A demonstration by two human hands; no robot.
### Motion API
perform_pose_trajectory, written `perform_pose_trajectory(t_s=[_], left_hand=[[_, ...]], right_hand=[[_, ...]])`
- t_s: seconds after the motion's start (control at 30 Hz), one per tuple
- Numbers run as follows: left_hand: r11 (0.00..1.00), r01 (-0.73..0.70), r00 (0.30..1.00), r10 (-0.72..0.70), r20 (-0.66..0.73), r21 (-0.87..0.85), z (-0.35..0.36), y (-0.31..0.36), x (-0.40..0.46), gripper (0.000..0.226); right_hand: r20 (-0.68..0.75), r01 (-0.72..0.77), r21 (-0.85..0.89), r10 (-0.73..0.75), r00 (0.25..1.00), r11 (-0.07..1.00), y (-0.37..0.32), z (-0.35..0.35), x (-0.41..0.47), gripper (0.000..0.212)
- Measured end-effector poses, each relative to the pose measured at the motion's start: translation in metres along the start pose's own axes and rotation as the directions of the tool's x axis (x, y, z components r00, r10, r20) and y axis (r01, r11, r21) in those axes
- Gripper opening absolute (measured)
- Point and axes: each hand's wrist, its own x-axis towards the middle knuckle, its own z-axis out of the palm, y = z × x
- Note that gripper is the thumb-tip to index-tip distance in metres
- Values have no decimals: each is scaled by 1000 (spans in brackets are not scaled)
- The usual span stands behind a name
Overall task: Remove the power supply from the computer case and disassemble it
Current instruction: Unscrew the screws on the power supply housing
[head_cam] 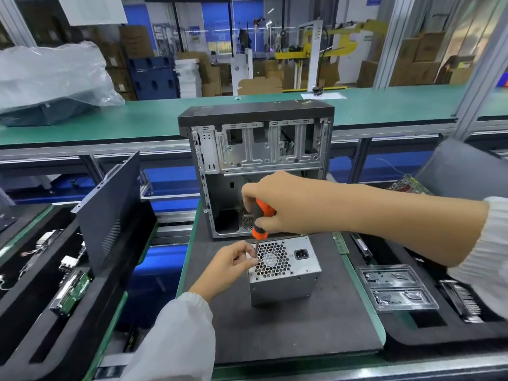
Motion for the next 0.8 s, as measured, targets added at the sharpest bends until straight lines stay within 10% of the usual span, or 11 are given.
perform_pose_trajectory(t_s=[0.13, 0.23, 0.47, 0.8], left_hand=[[995, 89, 995, -87, -59, 47, 1, 5, 19, 14], [936, 230, 954, -271, -128, -267, 10, 16, 33, 19], [422, 228, 906, -423, 33, -878, 25, 41, 68, 15], [615, 9, 918, -317, -237, -788, 59, 27, 85, 32]], right_hand=[[-132, -128, 189, 155, 979, 974, 13, -4, -11, 12], [-192, -188, 283, 247, 950, 941, 27, 1, -18, 18], [-283, -152, 542, 349, 893, 827, 57, 32, -32, 16], [-345, 137, 888, 440, 829, 439, 73, 62, -32, 26]])
